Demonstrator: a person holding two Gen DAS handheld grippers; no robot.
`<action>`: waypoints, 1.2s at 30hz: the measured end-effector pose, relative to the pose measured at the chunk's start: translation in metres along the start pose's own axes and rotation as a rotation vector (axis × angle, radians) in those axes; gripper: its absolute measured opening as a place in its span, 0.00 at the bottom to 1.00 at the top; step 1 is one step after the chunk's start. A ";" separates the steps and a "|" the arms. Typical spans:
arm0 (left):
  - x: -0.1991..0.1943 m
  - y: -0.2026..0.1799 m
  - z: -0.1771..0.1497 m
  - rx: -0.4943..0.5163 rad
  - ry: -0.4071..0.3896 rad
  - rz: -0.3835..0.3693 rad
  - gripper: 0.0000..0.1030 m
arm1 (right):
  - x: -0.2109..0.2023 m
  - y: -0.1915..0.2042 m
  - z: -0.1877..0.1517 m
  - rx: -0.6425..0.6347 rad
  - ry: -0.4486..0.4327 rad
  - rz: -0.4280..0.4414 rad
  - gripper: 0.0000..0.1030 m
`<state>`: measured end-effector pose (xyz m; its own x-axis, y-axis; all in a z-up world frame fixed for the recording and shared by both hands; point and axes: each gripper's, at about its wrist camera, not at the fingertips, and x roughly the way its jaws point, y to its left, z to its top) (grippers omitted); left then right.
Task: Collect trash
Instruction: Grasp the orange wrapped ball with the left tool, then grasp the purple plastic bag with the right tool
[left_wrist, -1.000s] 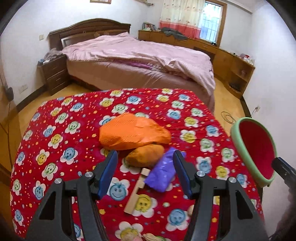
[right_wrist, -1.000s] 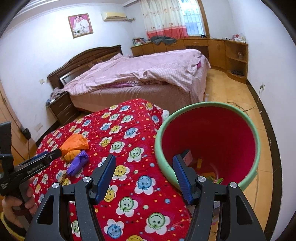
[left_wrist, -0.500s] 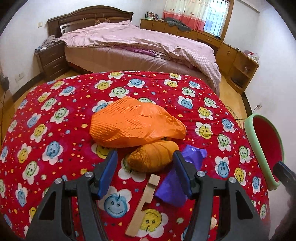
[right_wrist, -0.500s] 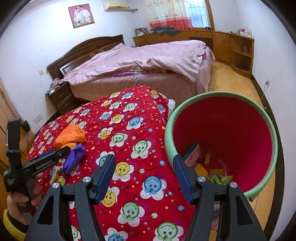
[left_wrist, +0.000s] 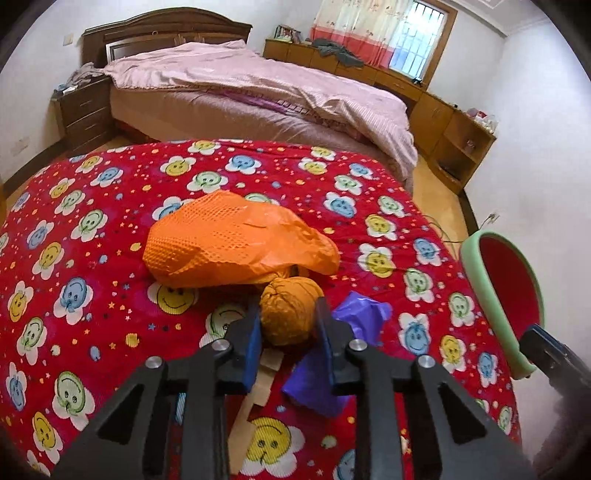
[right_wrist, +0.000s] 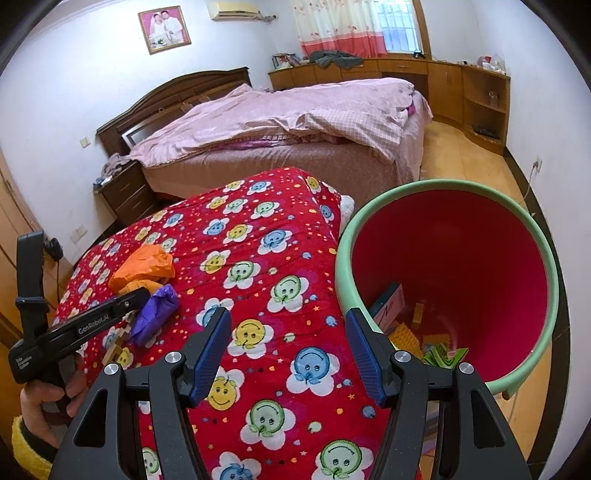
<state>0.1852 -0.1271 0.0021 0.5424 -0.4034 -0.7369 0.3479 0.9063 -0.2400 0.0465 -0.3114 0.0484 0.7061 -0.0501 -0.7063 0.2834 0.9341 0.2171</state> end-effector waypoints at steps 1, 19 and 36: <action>-0.004 0.000 0.000 0.000 -0.008 -0.003 0.25 | -0.002 0.002 0.000 -0.002 -0.002 0.003 0.64; -0.087 0.043 -0.018 -0.101 -0.099 0.047 0.25 | -0.016 0.060 0.000 -0.071 -0.010 0.090 0.64; -0.093 0.093 -0.037 -0.166 -0.100 0.209 0.25 | 0.044 0.124 -0.007 -0.152 0.106 0.102 0.63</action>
<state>0.1392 -0.0003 0.0251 0.6650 -0.2083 -0.7172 0.0950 0.9761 -0.1954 0.1081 -0.1957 0.0391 0.6520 0.0772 -0.7543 0.1071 0.9755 0.1923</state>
